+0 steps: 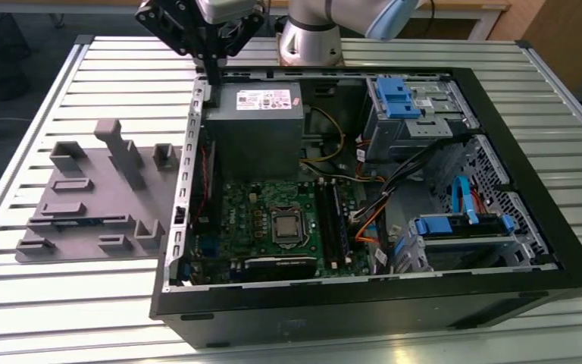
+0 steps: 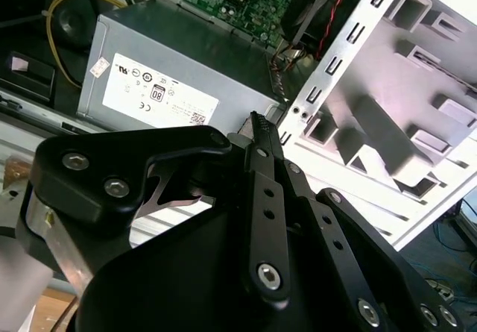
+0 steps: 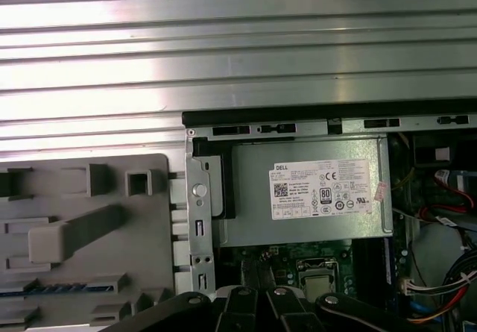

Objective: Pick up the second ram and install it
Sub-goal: 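Reach for the second ram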

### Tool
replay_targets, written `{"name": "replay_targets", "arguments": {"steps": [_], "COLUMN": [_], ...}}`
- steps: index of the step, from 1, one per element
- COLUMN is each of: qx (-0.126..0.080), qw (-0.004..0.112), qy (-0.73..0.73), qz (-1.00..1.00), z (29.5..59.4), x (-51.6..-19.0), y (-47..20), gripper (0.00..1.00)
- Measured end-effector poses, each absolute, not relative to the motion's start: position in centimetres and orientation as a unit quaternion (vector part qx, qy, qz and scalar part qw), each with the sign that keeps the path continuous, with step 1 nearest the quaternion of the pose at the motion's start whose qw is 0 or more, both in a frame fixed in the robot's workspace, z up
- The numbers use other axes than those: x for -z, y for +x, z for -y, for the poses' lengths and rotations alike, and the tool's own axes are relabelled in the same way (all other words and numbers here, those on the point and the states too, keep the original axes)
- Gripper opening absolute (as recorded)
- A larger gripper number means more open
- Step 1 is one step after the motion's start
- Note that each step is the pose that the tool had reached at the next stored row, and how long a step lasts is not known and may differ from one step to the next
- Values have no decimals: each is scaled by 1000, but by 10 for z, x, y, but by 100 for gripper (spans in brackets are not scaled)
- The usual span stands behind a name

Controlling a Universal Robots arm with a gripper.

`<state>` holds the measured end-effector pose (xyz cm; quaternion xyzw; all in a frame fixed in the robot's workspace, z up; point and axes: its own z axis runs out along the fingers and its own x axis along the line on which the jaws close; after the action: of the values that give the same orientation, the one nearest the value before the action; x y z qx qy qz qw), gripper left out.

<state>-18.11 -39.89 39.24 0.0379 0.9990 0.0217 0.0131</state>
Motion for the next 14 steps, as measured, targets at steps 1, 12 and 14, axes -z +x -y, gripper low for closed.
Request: {"name": "replay_targets", "arguments": {"steps": [1, 12, 14], "qx": [-22, -22, -22], "qw": [13, 13, 13], "qy": [38, 38, 38], "qz": [-999, -999, -999], "z": [399, 399, 399], "x": [-392, -392, -392], "y": [-182, -190, -191], "gripper": [11, 11, 11]}}
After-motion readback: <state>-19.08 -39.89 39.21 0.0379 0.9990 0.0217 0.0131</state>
